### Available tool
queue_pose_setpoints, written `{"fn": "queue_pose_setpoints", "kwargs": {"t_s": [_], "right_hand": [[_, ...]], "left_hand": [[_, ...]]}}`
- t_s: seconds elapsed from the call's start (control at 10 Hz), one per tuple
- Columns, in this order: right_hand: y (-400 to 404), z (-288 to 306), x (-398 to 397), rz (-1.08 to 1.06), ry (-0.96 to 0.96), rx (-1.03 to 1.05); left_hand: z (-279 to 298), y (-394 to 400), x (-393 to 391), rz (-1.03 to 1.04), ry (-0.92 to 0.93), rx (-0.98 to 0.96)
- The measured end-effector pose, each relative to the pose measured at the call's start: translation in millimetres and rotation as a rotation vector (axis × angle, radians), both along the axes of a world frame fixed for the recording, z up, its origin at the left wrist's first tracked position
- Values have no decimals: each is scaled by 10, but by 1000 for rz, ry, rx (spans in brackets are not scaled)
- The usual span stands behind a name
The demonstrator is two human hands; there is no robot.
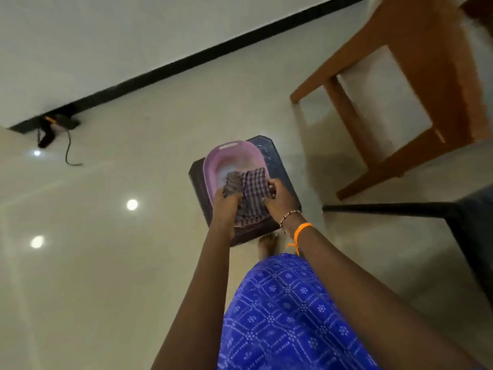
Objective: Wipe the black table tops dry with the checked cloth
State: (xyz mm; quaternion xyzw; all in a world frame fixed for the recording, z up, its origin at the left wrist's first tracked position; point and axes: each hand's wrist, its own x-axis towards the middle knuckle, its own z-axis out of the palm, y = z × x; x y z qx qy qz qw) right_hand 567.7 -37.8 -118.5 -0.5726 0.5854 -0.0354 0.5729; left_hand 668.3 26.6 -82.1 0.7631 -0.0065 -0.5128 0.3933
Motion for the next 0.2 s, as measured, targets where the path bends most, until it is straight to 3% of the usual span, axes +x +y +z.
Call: {"fn": "queue_pose_setpoints", "kwargs": {"t_s": [0.2], "right_hand": [[-195, -458, 374, 274, 56, 48]], "left_hand": [[-574, -170, 215, -11, -64, 42]]}}
